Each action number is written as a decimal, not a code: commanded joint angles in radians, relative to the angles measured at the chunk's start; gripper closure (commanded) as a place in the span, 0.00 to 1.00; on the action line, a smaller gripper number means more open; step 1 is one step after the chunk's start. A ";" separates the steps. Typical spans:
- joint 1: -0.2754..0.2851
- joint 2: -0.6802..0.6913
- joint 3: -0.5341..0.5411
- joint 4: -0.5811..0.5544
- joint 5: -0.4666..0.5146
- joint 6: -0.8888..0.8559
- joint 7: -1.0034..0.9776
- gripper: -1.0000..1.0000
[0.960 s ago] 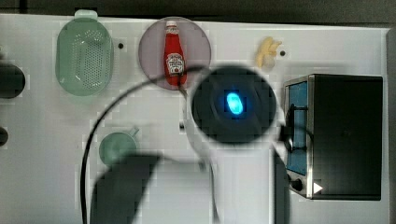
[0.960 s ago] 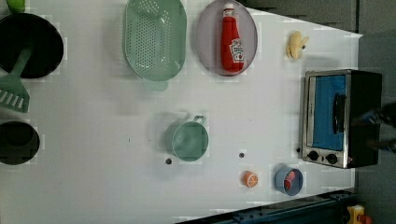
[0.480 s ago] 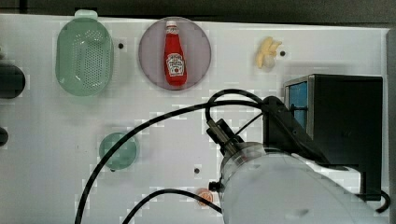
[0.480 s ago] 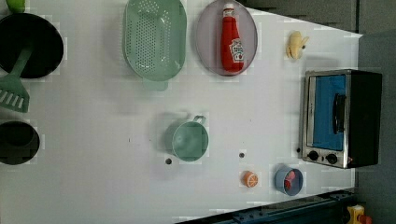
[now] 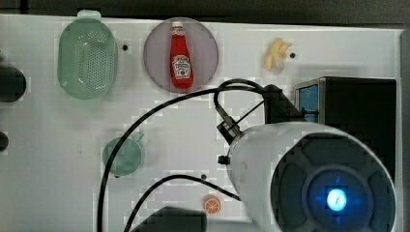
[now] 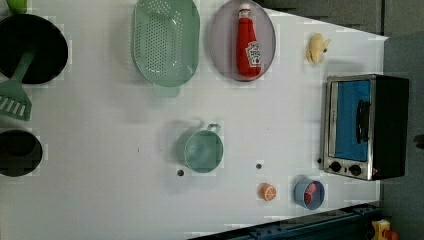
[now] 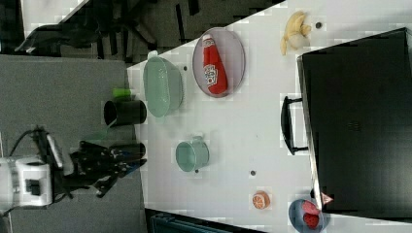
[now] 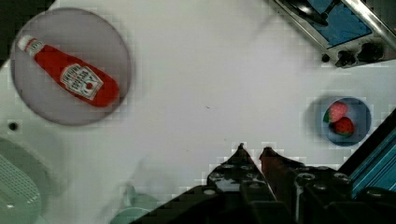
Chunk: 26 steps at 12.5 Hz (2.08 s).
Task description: Flap open oven.
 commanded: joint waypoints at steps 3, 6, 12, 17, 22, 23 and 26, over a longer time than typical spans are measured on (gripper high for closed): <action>-0.018 -0.002 -0.132 -0.022 0.008 0.011 -0.360 0.83; -0.021 0.035 -0.226 -0.041 0.005 0.046 -0.663 0.83; -0.026 0.159 -0.347 -0.129 -0.056 0.321 -1.130 0.83; -0.029 0.274 -0.382 -0.241 -0.057 0.612 -1.181 0.83; -0.031 0.356 -0.383 -0.335 -0.073 0.834 -1.181 0.83; -0.031 0.371 -0.383 -0.342 -0.073 0.843 -1.181 0.83; -0.030 0.412 -0.385 -0.342 -0.073 0.848 -1.180 0.83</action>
